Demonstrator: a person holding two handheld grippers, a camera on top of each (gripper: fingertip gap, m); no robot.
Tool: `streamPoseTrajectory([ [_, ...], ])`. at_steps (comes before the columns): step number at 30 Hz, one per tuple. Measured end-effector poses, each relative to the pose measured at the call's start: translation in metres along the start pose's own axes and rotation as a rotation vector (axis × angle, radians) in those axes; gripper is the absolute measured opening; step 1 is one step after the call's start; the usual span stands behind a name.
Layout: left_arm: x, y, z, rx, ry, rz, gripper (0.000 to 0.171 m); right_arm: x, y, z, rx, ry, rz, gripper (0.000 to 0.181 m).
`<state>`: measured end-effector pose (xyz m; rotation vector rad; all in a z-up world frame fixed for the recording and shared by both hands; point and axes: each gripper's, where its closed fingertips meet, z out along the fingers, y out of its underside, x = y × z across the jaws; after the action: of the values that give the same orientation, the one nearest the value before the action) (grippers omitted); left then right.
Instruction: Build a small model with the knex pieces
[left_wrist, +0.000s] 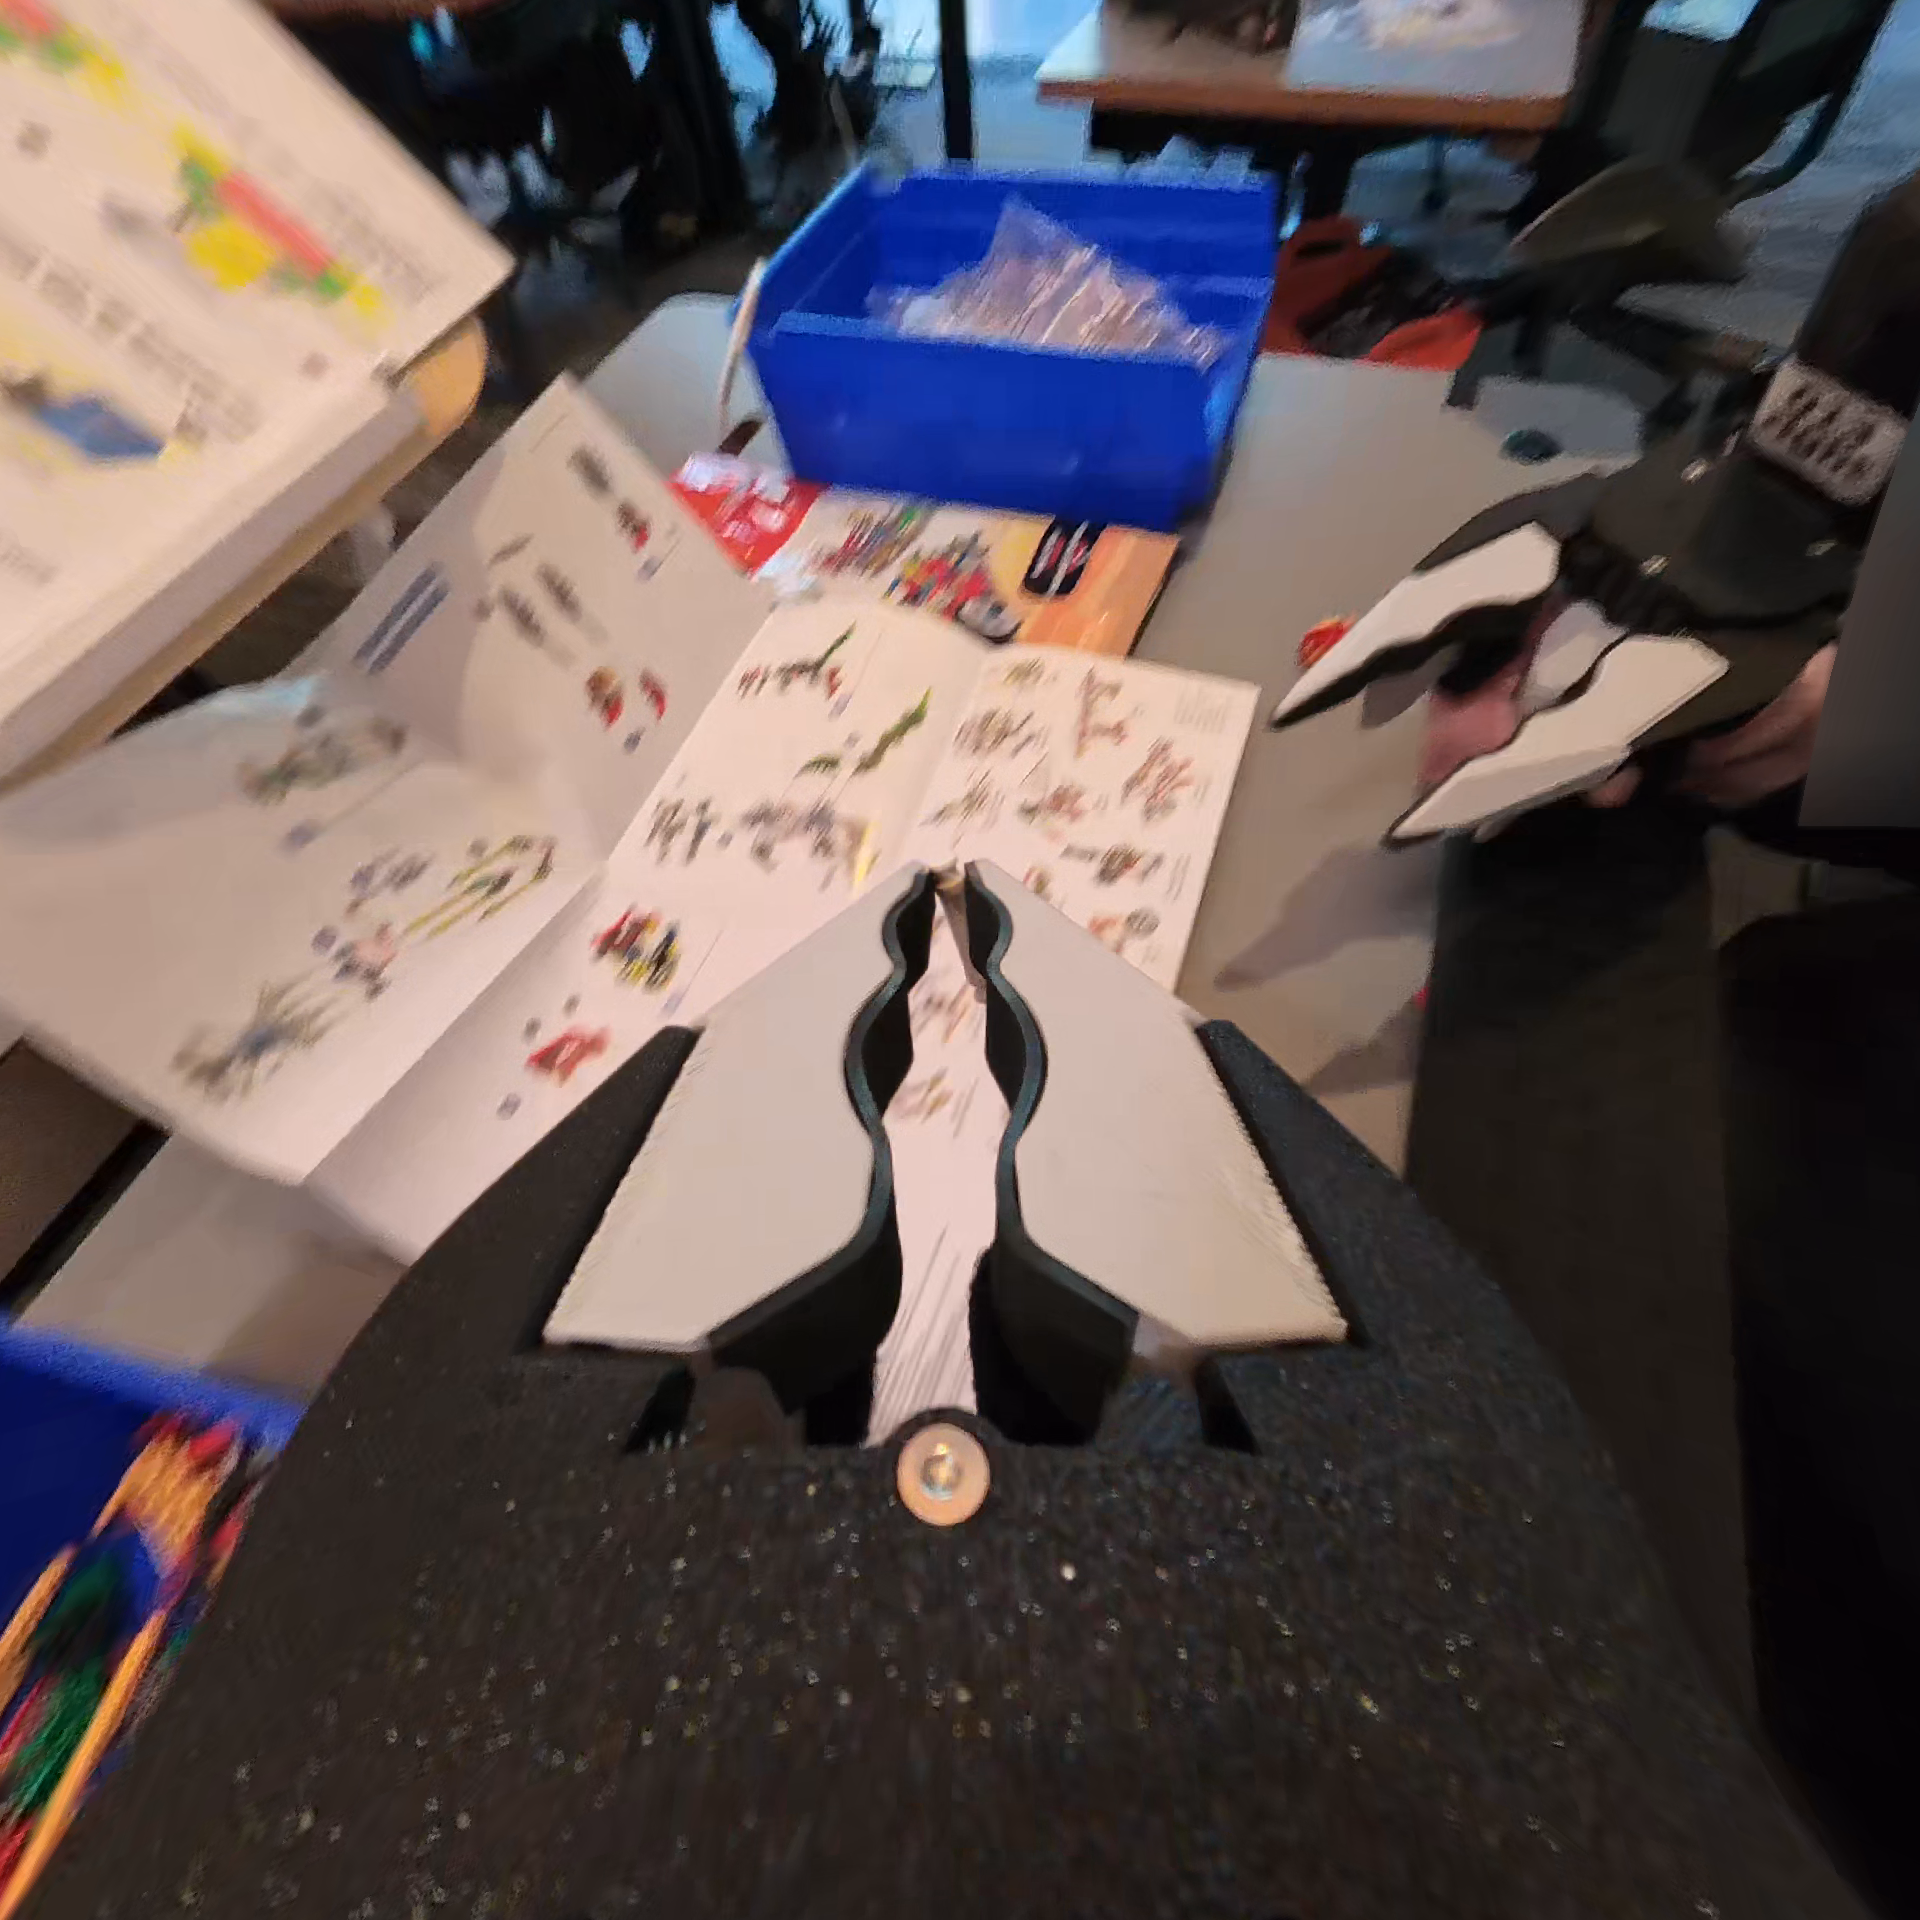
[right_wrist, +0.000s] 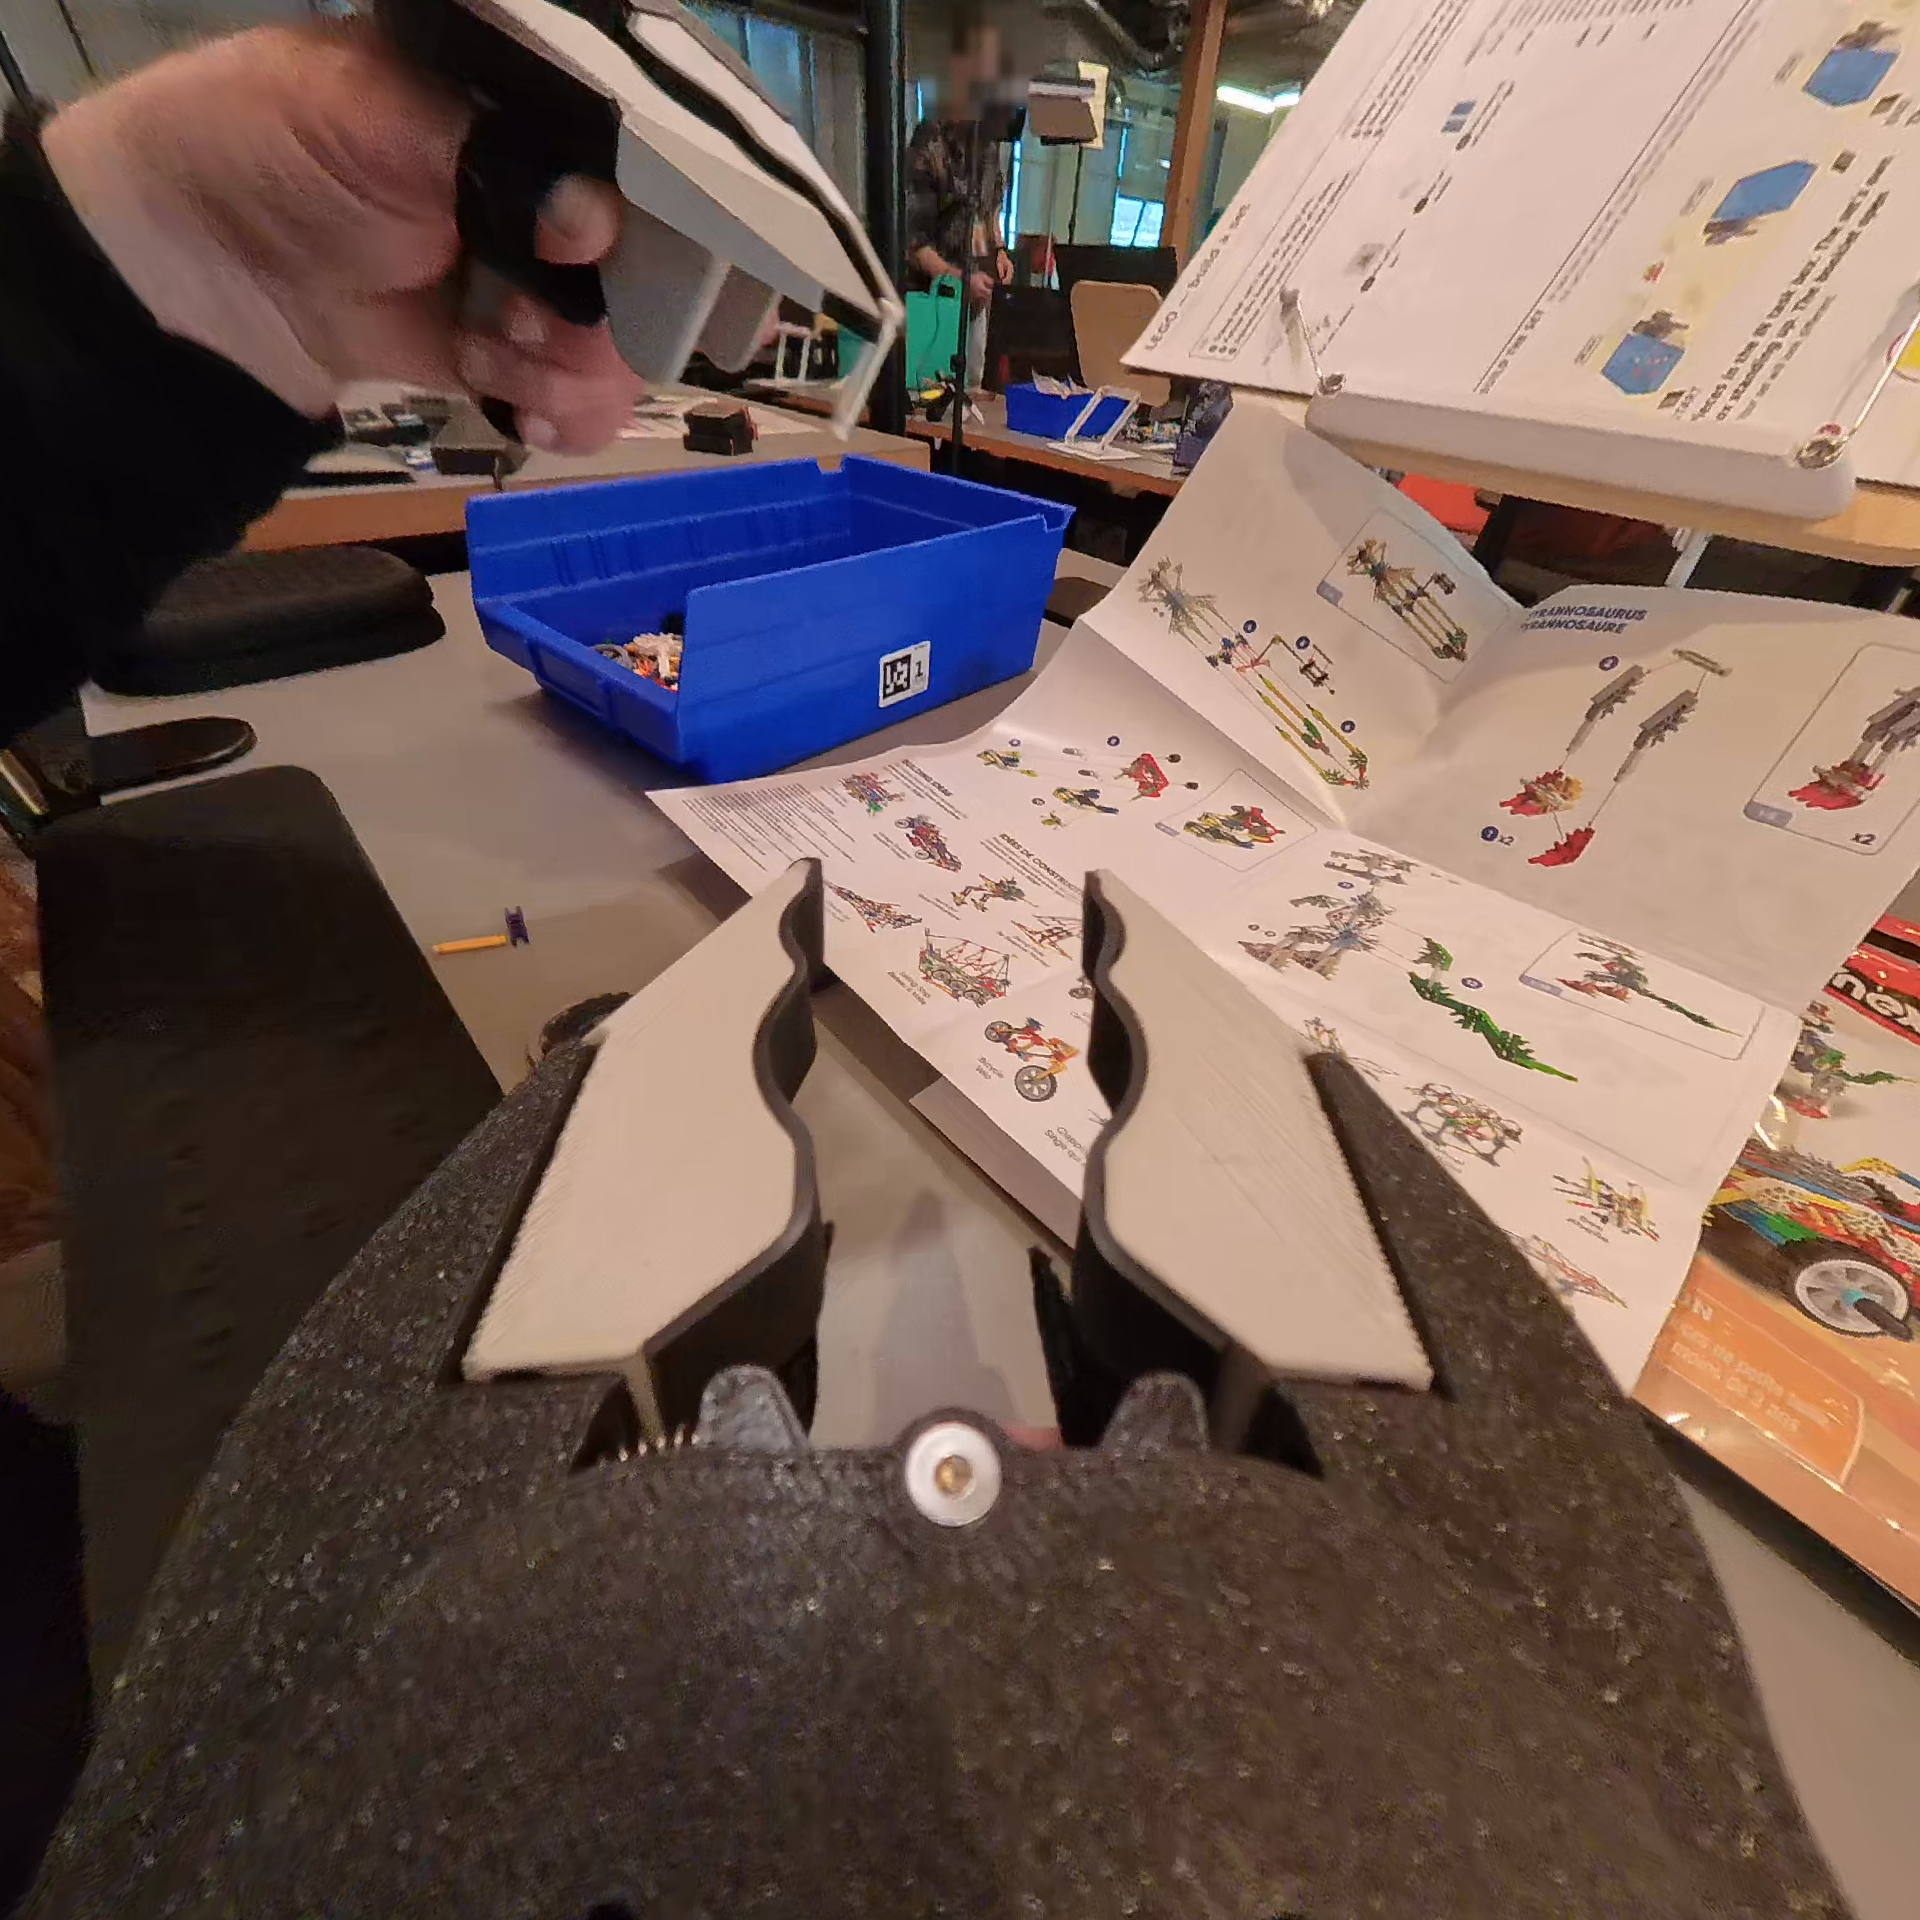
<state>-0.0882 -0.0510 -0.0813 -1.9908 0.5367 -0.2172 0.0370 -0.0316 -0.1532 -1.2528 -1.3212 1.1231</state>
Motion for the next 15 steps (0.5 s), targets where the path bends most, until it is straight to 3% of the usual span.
streamPoseTrajectory([
  [8, 0.102, -0.053, 0.093, 0.230, 0.288, -0.031, 0.003, 0.012, -0.011, -0.023, 0.022, 0.035, 0.052, 0.044],
  [15, 0.140, -0.066, 0.138, 0.328, 0.430, -0.150, 0.003, 0.034, -0.003, -0.043, 0.031, 0.106, 0.110, 0.025],
])
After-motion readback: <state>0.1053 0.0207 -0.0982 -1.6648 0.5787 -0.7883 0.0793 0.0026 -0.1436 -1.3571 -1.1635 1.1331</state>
